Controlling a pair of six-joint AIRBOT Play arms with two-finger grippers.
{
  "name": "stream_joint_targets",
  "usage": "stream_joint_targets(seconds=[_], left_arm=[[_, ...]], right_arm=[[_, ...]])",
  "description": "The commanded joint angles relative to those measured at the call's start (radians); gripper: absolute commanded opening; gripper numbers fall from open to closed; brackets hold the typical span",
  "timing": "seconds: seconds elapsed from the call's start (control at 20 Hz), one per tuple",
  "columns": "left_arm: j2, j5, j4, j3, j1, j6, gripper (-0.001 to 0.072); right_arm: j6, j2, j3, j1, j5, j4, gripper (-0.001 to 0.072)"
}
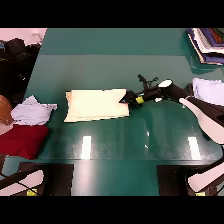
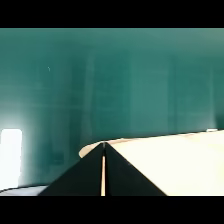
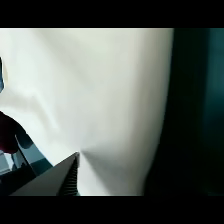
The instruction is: Fold the shirts.
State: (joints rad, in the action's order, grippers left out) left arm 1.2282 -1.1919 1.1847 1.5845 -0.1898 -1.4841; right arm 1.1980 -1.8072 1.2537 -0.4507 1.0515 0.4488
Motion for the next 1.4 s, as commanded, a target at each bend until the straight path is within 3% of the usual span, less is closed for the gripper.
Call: stream_joint_targets(seconds=[0.0,0.05,0.35,0.75,1.0,1.35], left_arm=[[0.000,0.019,-0.058,-0.045,0.003,0.000,0.0024],[0.000,0.027,-0.072,-0.066,0.014,0.000,0.0024],[0.002,0.091,-0.066,-0.147,0.208,0.000,0.0023],[0.002,0.251,-0.067,-0.147,0.471,-0.001,0.0023],[0.002,0.325,-0.067,-0.147,0.549,-0.002,0.0023],[0.004,0.330,-0.070,-0.147,0.555,-0.010,0.0024]], right_arm=[[-0.023,-0.066,0.128,-0.060,-0.008,-0.017,0.0108],[-0.024,-0.070,0.163,-0.067,-0.010,0.012,0.0014],[-0.013,0.064,0.213,0.043,-0.073,0.078,0.0014],[-0.010,0.429,-0.016,0.665,-0.146,0.079,0.0014],[-0.020,0.473,-0.019,0.970,-0.144,0.077,0.0014],[-0.029,0.473,0.113,1.055,-0.162,0.077,0.0013]])
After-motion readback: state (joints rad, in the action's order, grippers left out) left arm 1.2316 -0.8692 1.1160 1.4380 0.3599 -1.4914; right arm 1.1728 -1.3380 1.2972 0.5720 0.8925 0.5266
